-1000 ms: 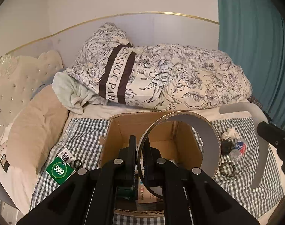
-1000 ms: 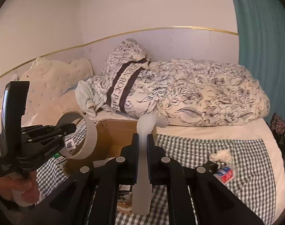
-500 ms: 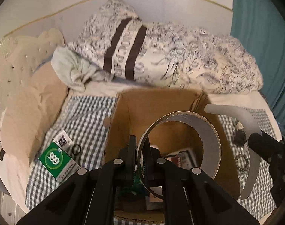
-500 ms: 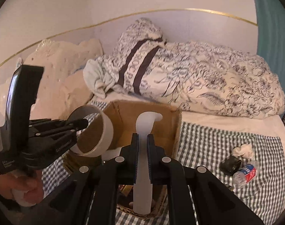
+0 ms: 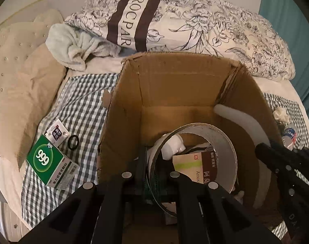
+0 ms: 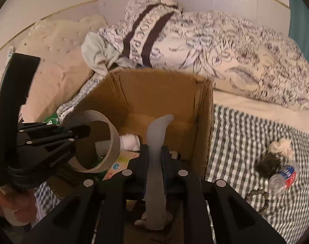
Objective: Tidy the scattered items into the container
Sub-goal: 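Lower both items into the box and open both tools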
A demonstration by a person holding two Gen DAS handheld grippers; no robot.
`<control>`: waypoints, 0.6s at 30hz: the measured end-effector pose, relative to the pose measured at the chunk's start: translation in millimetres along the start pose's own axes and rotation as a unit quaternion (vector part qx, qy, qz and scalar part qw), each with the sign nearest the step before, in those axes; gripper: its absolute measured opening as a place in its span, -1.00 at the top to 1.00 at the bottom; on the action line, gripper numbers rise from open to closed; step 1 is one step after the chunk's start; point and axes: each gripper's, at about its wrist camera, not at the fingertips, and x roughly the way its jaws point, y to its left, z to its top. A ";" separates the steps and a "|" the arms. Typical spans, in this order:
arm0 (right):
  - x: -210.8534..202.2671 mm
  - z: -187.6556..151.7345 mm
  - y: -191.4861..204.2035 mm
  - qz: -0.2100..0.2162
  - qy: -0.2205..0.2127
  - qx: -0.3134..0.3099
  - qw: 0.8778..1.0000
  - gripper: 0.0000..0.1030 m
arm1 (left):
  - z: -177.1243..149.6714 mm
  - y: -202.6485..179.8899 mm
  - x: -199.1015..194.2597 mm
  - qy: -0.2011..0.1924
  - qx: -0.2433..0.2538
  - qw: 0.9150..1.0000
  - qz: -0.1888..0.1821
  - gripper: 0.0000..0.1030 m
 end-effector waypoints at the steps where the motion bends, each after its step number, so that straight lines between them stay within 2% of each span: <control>1: 2.7 -1.5 -0.3 -0.002 0.004 -0.001 1.000 0.77 | -0.2 0.2 1.6 0.002 0.000 1.000 0.002 0.88; 4: 5.8 -2.7 0.2 -0.007 0.009 -0.003 1.000 0.72 | -2.0 -0.7 5.5 0.008 0.005 1.000 0.007 0.87; 5: 5.2 -1.7 0.2 -0.008 0.007 -0.004 1.000 0.62 | -2.5 -0.8 5.6 0.009 0.006 1.000 0.010 0.81; 6: 4.0 -1.1 0.4 -0.012 0.004 -0.006 1.000 0.61 | -2.9 -0.6 4.8 0.009 0.005 1.000 0.012 0.74; 7: 1.9 -0.6 0.9 -0.014 0.001 -0.008 1.000 0.59 | -2.7 0.4 3.4 0.010 0.002 1.000 0.013 0.56; 8: -0.7 0.2 1.5 -0.014 -0.003 -0.010 1.000 0.59 | -1.7 1.8 1.4 0.010 -0.002 1.000 0.014 0.27; 10: -7.7 2.2 2.7 -0.014 -0.014 -0.014 1.000 0.53 | 2.1 3.4 -6.8 0.001 -0.009 1.000 0.020 -0.02; 12: -17.6 5.2 4.4 -0.021 -0.028 -0.019 0.999 0.33 | 5.1 3.3 -19.2 -0.016 -0.013 0.999 0.026 -0.02; 15: -40.3 7.9 4.7 -0.034 -0.061 -0.026 0.997 0.19 | 9.2 0.4 -43.2 -0.046 -0.015 0.999 0.024 -0.05; 18: -60.7 10.0 3.3 -0.041 -0.085 -0.025 0.995 0.16 | 13.5 -6.0 -61.6 -0.068 -0.011 0.997 0.026 -0.14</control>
